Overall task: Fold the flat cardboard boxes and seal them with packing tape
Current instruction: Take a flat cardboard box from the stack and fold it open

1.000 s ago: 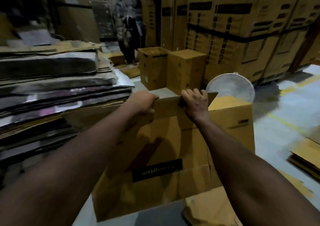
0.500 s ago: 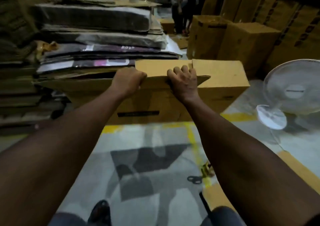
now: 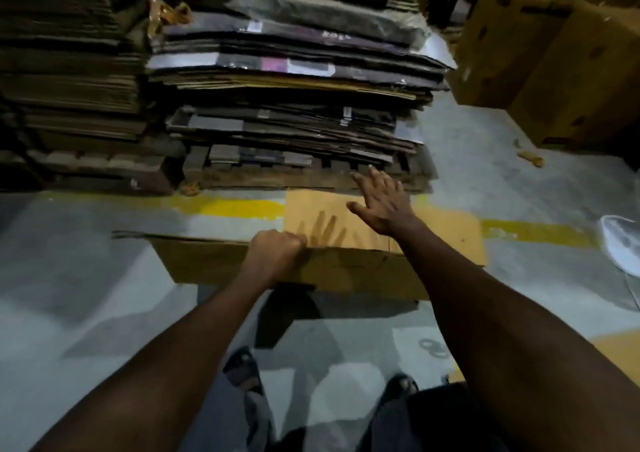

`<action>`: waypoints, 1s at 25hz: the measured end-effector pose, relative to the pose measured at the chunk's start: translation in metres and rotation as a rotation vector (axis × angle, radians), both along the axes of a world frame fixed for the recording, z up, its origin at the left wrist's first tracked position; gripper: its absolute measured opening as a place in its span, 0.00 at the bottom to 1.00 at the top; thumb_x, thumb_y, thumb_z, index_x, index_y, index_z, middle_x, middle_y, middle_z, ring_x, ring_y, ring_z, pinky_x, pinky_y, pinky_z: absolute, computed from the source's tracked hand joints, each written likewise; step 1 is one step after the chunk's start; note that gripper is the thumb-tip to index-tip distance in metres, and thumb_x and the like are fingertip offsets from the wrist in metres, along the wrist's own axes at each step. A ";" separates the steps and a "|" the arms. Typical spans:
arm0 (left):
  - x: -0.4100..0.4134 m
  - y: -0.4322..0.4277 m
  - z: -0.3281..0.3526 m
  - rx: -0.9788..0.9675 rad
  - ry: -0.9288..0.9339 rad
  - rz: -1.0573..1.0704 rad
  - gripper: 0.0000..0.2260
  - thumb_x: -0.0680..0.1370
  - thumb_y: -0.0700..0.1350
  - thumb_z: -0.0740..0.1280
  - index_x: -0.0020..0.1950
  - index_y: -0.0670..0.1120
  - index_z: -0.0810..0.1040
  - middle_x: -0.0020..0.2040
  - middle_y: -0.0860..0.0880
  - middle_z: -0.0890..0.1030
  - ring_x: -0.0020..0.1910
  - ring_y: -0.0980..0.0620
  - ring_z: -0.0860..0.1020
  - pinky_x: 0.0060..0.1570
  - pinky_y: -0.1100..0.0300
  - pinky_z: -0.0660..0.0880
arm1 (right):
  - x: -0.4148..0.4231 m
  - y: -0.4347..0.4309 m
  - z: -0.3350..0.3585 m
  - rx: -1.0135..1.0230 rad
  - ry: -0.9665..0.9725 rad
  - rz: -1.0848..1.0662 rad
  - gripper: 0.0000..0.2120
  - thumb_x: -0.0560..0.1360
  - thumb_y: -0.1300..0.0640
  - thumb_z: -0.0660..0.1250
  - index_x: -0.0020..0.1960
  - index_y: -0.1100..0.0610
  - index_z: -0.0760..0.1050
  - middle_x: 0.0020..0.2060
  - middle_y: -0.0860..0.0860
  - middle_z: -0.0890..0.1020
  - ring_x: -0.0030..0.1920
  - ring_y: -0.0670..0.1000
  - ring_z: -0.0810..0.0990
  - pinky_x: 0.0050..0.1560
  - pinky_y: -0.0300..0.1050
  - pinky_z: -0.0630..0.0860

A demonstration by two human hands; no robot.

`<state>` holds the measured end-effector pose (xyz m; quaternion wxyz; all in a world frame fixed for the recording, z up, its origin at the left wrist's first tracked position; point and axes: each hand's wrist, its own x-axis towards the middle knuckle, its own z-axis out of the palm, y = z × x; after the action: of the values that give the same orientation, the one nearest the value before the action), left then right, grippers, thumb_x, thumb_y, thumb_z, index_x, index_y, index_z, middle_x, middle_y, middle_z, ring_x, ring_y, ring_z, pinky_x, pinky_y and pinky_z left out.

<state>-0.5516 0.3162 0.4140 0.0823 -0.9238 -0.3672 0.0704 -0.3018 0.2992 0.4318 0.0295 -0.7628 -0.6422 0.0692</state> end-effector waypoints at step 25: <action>-0.046 -0.020 -0.068 -0.171 -0.003 0.092 0.13 0.72 0.43 0.65 0.56 0.52 0.77 0.49 0.47 0.82 0.49 0.43 0.80 0.43 0.55 0.74 | -0.050 0.013 -0.104 -0.072 -0.017 0.243 0.11 0.72 0.55 0.70 0.52 0.53 0.72 0.48 0.54 0.80 0.47 0.58 0.78 0.40 0.48 0.74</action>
<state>-0.5979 0.2961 0.3461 -0.0008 -0.9097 -0.4020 0.1037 -0.3515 0.3120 0.3274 -0.0121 -0.6806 -0.7271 0.0888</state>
